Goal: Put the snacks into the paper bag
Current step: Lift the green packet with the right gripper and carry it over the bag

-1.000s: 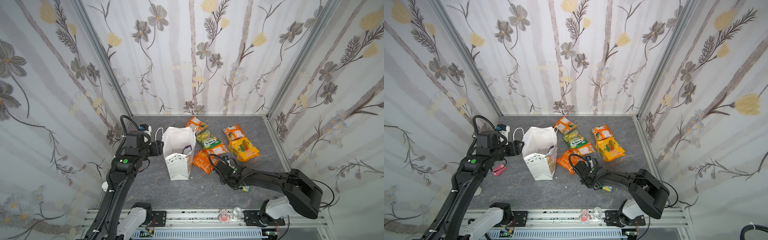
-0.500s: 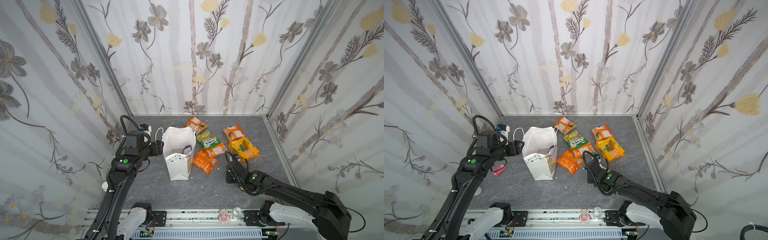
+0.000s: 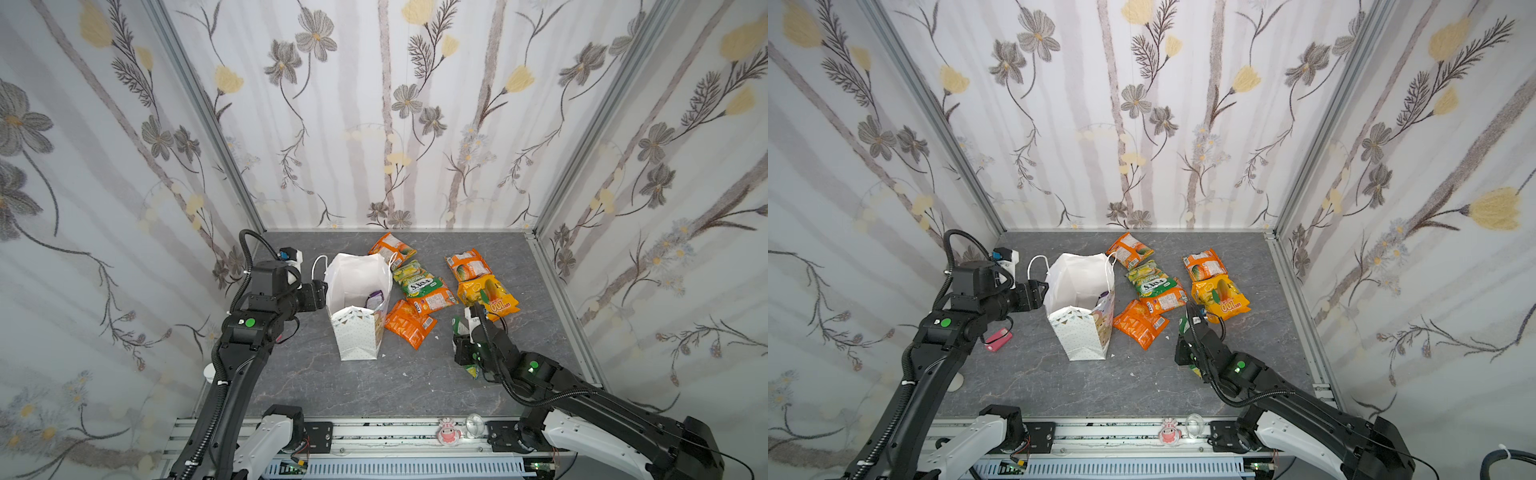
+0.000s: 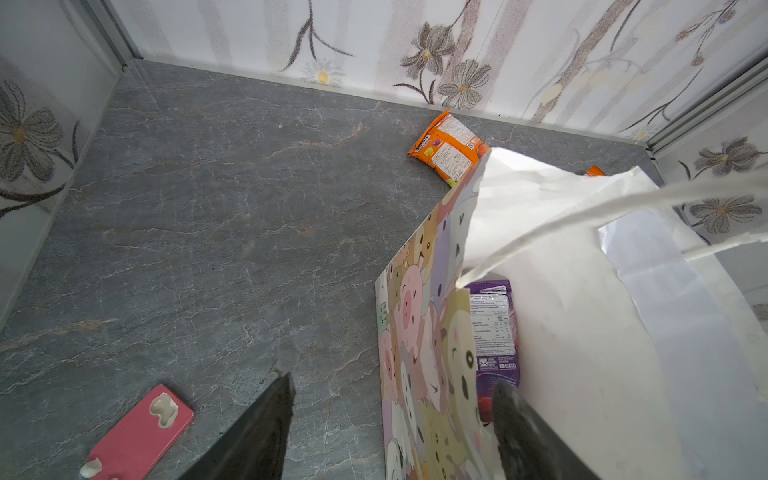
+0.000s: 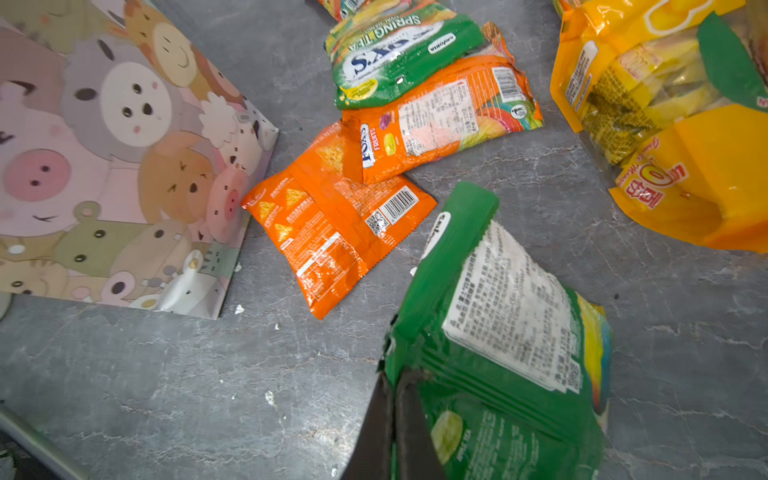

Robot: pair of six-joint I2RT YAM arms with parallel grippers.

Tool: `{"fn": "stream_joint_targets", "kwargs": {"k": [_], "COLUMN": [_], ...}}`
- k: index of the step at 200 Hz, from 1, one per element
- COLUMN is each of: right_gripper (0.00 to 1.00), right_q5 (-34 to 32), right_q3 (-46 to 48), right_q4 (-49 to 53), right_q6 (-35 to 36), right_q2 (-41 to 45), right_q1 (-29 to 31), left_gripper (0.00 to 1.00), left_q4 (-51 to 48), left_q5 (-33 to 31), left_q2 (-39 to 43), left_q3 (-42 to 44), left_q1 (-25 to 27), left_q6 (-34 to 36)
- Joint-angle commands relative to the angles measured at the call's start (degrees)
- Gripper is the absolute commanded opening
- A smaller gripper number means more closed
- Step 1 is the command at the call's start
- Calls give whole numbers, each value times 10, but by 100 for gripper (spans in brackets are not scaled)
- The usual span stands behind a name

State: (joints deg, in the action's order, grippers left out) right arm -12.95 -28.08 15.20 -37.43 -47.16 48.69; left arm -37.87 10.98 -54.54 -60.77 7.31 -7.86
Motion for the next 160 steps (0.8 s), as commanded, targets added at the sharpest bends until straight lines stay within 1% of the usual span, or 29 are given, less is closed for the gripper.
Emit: {"fn": "stream_joint_targets", "kwargs": {"k": [1, 23, 49, 86, 120, 160], "right_gripper": [0, 0, 0, 0, 0, 0], "right_q5": [13, 27, 44, 52, 59, 97], "right_q3": [11, 12, 0, -33, -58, -116], "right_q4": [-52, -62, -75, -80, -91, -87], "right_q6": [4, 17, 34, 78, 91, 116], "right_q2": [33, 59, 68, 58, 61, 34], "right_q1": [-1, -1, -1, -2, -2, -2], "left_gripper": [73, 74, 75, 75, 75, 75], "left_q4": [10, 10, 9, 6, 10, 10], "left_q5": [8, 10, 16, 18, 15, 18], "left_q2": [-2, -6, -7, -1, -5, -8], "left_q3": [-6, -9, -11, -14, -19, -17], "left_q1": [0, 0, 0, 0, 0, 1], "left_q6": [5, 6, 5, 5, 6, 5]}}
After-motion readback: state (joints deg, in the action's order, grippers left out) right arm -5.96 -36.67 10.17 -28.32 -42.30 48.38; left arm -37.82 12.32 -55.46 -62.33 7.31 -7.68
